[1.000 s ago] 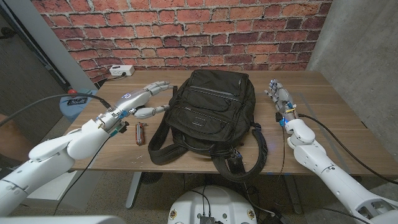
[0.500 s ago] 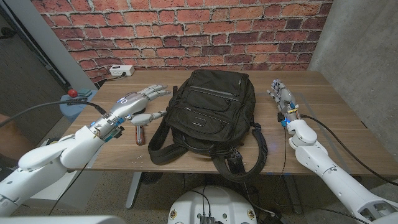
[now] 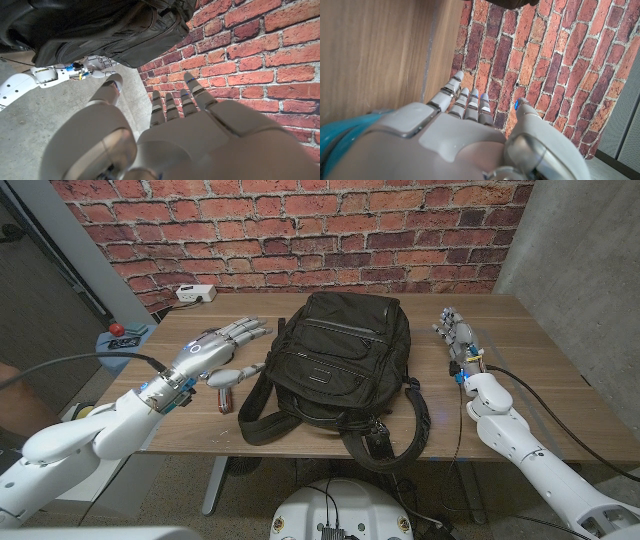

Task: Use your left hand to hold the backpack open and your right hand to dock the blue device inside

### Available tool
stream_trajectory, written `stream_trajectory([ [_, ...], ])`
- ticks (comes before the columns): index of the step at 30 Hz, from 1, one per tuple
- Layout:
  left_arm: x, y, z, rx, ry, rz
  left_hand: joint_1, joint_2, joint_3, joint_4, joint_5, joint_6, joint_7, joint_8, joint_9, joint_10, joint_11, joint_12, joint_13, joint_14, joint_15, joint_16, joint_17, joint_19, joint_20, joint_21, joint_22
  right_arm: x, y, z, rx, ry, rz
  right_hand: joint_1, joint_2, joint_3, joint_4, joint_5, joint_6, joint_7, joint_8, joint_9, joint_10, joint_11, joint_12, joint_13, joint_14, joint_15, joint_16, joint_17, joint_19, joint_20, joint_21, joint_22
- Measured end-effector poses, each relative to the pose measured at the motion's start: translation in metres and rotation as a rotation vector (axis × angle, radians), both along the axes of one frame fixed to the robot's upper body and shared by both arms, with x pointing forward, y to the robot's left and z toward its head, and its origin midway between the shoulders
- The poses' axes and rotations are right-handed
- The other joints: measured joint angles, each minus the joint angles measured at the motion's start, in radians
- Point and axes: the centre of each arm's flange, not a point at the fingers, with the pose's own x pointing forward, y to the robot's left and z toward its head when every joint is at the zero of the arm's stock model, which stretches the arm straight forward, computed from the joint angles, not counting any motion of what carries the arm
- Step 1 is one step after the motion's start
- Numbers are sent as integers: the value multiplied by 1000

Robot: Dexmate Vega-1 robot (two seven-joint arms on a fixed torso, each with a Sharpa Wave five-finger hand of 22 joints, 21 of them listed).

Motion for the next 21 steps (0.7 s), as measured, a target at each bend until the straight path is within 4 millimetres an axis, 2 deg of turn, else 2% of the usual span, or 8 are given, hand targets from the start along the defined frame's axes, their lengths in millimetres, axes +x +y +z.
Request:
stream_trajectory([
  [10, -4, 1, -6, 41, -23, 29, 9, -9, -8, 0, -11, -39, 10, -5, 5, -20, 2, -4, 1, -26, 1, -4, 0, -14, -3, -12, 0, -4, -4, -1, 14, -7, -6, 0, 0, 3, -3, 0, 0, 0, 0, 0, 0, 0, 0, 0, 0, 0, 0, 0, 0, 0, 0, 0],
  [21, -5, 3, -13, 104, -54, 79, 13, -13, -10, -2, -17, -64, 7, -5, 4, -40, 0, -8, 5, -34, 9, -4, 5, -24, -1, -12, 0, -7, -6, -2, 25, -10, -15, 0, 0, 3, -3, 0, 0, 0, 0, 0, -4, 4, 0, 0, 0, 0, 0, 0, 0, 0, 0, 0],
])
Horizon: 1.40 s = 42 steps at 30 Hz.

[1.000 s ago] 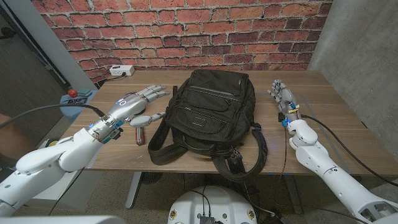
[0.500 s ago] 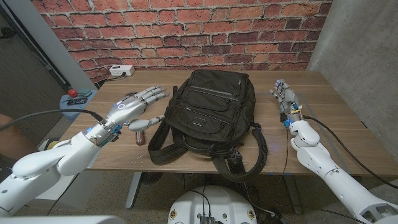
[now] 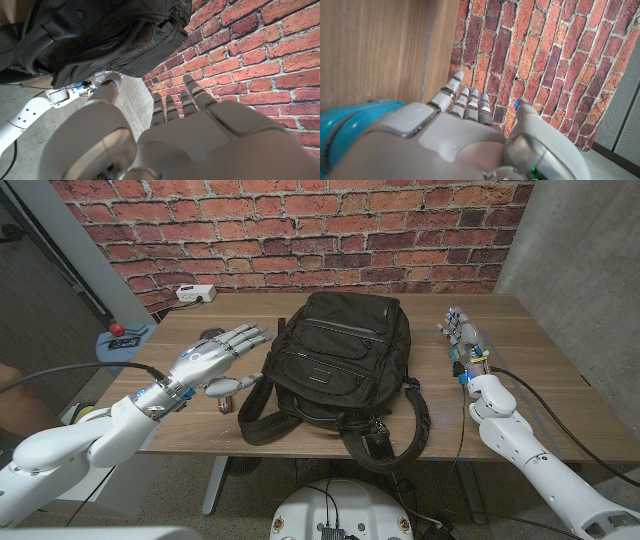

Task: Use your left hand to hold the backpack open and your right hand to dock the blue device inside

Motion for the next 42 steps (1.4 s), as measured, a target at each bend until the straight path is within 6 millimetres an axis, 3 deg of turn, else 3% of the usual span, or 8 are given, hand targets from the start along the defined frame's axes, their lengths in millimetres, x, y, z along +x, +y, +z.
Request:
stream_trajectory([
  [32, -1, -13, -1, 235, -112, 123, 86, -57, -5, -11, -36, -91, -5, -7, 5, -71, 14, 0, 9, -45, 9, 0, 0, -28, -18, -6, 0, -5, -2, -10, 43, -13, -9, 0, 0, -3, -3, 0, 0, 0, 0, 0, -3, -4, 0, 0, -4, 4, 0, 3, 0, 0, 0, 0],
  [40, 1, -14, -4, 258, -160, 154, 138, -103, -1, -14, -57, -52, 5, 24, 9, -43, 5, 29, 18, -6, -8, 12, 5, -23, -24, -2, 0, -6, -1, -12, 52, -17, -10, 0, 0, -3, -3, 0, 0, 0, 0, 0, -3, -4, 0, 0, -3, 4, 0, 5, 0, 0, 0, 0],
  [42, 2, -15, -7, 258, -167, 156, 178, -89, -2, -14, -60, -37, 4, 28, 9, -29, 2, 41, 20, 10, -10, 18, 5, -15, -30, 0, 0, -6, -1, -13, 54, -18, -11, 0, 0, -3, -3, 0, 0, 0, 0, 0, -3, -4, 0, 0, -4, 4, 0, 5, 0, 0, 0, 0],
])
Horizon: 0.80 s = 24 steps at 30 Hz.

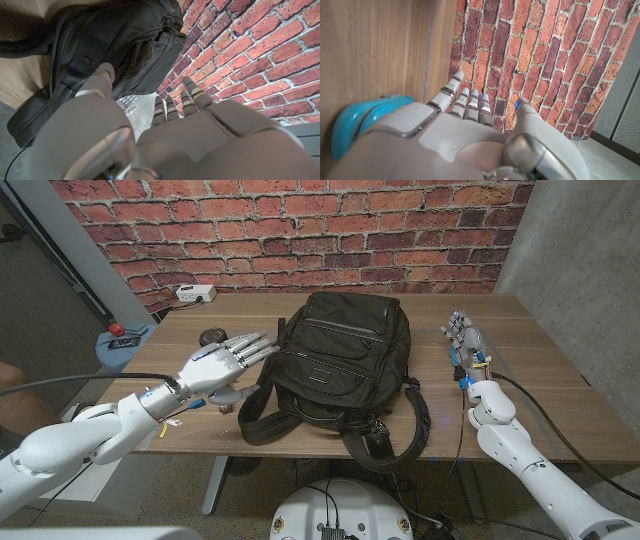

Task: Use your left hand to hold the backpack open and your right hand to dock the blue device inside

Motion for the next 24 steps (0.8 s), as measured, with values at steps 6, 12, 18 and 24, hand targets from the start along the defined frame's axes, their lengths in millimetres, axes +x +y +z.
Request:
stream_trajectory([
  [6, 5, 1, -5, -17, -79, 12, 56, -27, 0, 0, -8, 69, -6, 40, 15, 60, -8, 48, 21, 63, -7, 9, 5, 29, 8, 11, 5, 0, 0, -2, 7, 0, -1, 0, 0, 0, 0, 0, 0, 0, 0, 0, 0, 0, 0, 0, 0, 0, 0, 0, 0, 0, 0, 0],
  [12, 10, -1, -11, -41, -149, 5, 68, -25, -6, 6, -8, 109, -12, 62, 23, 65, -10, 62, 32, 90, -16, 15, 9, 41, 9, 15, 5, -1, -2, -4, 13, -1, -4, 0, 0, 0, 0, 0, 0, 0, 0, 0, 0, 0, 0, 0, 0, 0, 0, 0, 0, 0, 0, 0],
  [18, 16, -9, -20, -32, -148, -14, 72, -29, -6, 6, -8, 123, -11, 69, 28, 82, -12, 72, 38, 93, -13, 15, 13, 45, 13, 15, 5, -1, -4, -4, 17, -4, -4, 0, 0, 0, 0, 0, 0, 0, 0, 0, 0, 0, 0, 0, 0, 0, 0, 0, 0, 0, 0, 0],
  [24, 22, -19, -31, -7, -117, -39, 74, -31, -10, 10, -11, 174, -4, 99, 36, 131, -24, 108, 56, 128, -23, 22, 18, 64, 11, 22, 10, -2, -4, -3, 21, -10, 5, 0, 0, 0, 0, 0, 0, 0, 0, 0, 0, 0, 0, 0, 0, 0, 0, 0, 0, 0, 0, 0],
])
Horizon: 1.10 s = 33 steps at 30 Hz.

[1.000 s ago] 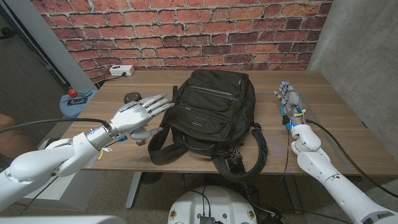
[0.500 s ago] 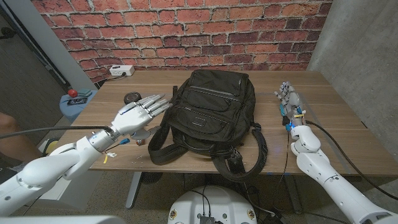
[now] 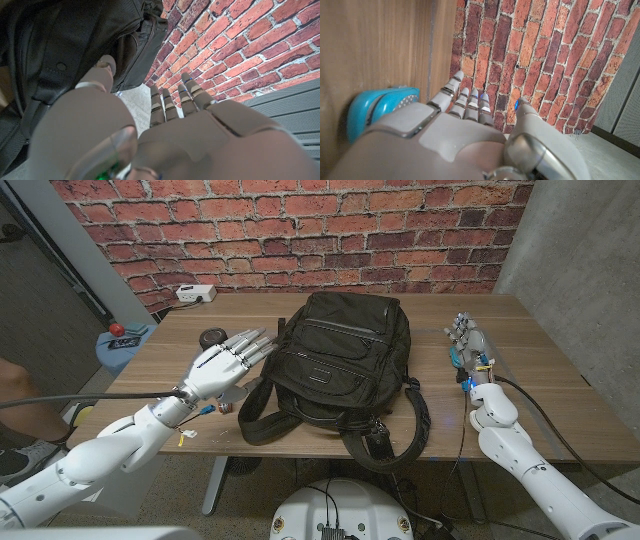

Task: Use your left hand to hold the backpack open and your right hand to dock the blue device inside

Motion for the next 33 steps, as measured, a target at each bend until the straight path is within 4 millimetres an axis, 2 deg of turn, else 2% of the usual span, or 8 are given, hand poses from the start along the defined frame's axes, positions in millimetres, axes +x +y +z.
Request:
stream_trajectory([
  [1, -4, 10, 15, -75, -105, 17, 2, -2, -2, 2, 0, 5, -2, 1, 1, 7, 0, 6, 2, 1, -1, 0, 2, 0, 0, 0, 0, 1, -7, -5, 6, 11, -14, 0, 0, 0, 0, 0, 0, 0, 0, 0, 0, 0, 0, 0, 0, 0, 0, 0, 0, 0, 0, 0],
  [4, -2, 7, 14, -84, -109, 10, 2, -2, -3, 3, 0, 17, -4, 12, 5, 17, -4, 18, 11, 12, -2, 3, 5, 4, 4, 0, 0, 1, -9, -6, 8, 12, -13, 0, 0, 0, 0, 0, 0, 0, 0, 0, 0, 0, 0, 0, 0, 0, 0, 0, 0, 0, 0, 0],
  [17, 4, -1, 7, -121, -91, 6, 1, -3, -15, 15, -4, 28, -4, 19, 14, 22, -2, 33, 30, 22, -1, 4, 14, 14, 3, 0, 0, 1, -18, -11, 17, 18, -14, 0, 0, 0, 0, 0, 0, 0, 0, 0, 0, 0, 0, 0, 0, 0, 0, 0, 0, 0, 0, 0],
  [21, 5, -3, 4, -131, -84, 8, -4, -8, -19, 20, -4, 43, -1, 30, 18, 32, -1, 52, 41, 33, 0, 7, 19, 18, 7, 0, 0, 1, -21, -12, 17, 21, -13, 0, 0, 0, 0, 0, 0, 0, 0, 0, 0, 0, 0, 0, 0, 0, 0, 0, 0, 0, 0, 0],
  [24, 6, -4, 3, -139, -81, 10, -4, -8, -19, 20, -4, 81, -6, 53, 26, 62, -9, 79, 57, 63, -8, 18, 23, 31, 8, 0, 0, 1, -22, -13, 18, 22, -12, 0, 0, 0, 0, 0, 0, 0, 0, 0, 0, 0, 0, 0, 0, 0, 0, 0, 0, 0, 0, 0],
  [27, 6, -7, 0, -148, -80, 1, 4, -1, -20, 19, -4, 146, -19, 93, 40, 116, -20, 124, 84, 111, -22, 34, 33, 57, 9, 8, 0, 1, -22, -13, 18, 22, -10, 0, 0, 0, 0, 0, 0, 0, 0, 0, 0, 0, 0, 0, 0, 0, 0, 0, 0, 0, 0, 0],
  [33, 7, -9, -4, -168, -93, -18, 24, 20, -60, 14, -4, 335, -51, 220, 90, 260, -57, 250, 167, 244, -75, 91, 66, 130, 14, 25, 2, 1, -24, -14, 17, 24, -9, 0, 0, 0, 0, 0, 0, 0, 0, 0, 0, 0, 0, 0, 0, 0, 0, 0, 0, 0, 0, 0],
])
